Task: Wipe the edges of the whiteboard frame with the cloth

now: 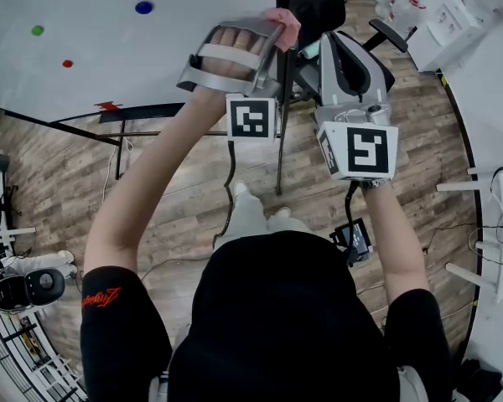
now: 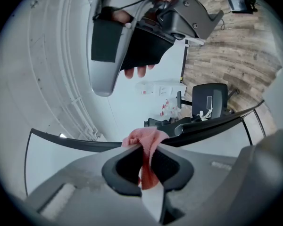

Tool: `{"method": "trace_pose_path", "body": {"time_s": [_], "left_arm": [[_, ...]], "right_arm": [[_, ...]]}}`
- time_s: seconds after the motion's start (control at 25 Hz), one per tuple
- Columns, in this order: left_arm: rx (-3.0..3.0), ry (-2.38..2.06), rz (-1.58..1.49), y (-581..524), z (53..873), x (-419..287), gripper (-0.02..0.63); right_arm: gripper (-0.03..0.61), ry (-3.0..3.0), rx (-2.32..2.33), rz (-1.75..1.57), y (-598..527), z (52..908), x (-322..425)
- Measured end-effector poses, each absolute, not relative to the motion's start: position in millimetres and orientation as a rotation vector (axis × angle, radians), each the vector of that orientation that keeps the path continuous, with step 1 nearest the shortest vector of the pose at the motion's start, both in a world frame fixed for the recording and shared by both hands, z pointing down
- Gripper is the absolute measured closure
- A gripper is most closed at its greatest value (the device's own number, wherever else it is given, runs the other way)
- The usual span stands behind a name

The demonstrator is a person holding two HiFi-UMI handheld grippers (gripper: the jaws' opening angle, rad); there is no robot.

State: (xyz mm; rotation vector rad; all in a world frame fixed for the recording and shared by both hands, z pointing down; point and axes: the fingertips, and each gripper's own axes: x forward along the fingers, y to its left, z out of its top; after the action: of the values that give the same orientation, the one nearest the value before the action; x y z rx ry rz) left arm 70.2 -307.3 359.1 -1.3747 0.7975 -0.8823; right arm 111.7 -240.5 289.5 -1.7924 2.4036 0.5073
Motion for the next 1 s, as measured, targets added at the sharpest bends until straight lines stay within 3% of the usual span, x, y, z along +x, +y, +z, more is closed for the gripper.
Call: {"method": "trace_pose_path", "body": {"time_s": [1.0], "left_arm": [[-1.451,0.697,-0.894,-302,419,80,0.571]], "right_arm": [[0.577,2.42,-1.869,0.422,-260,320,117]]}}
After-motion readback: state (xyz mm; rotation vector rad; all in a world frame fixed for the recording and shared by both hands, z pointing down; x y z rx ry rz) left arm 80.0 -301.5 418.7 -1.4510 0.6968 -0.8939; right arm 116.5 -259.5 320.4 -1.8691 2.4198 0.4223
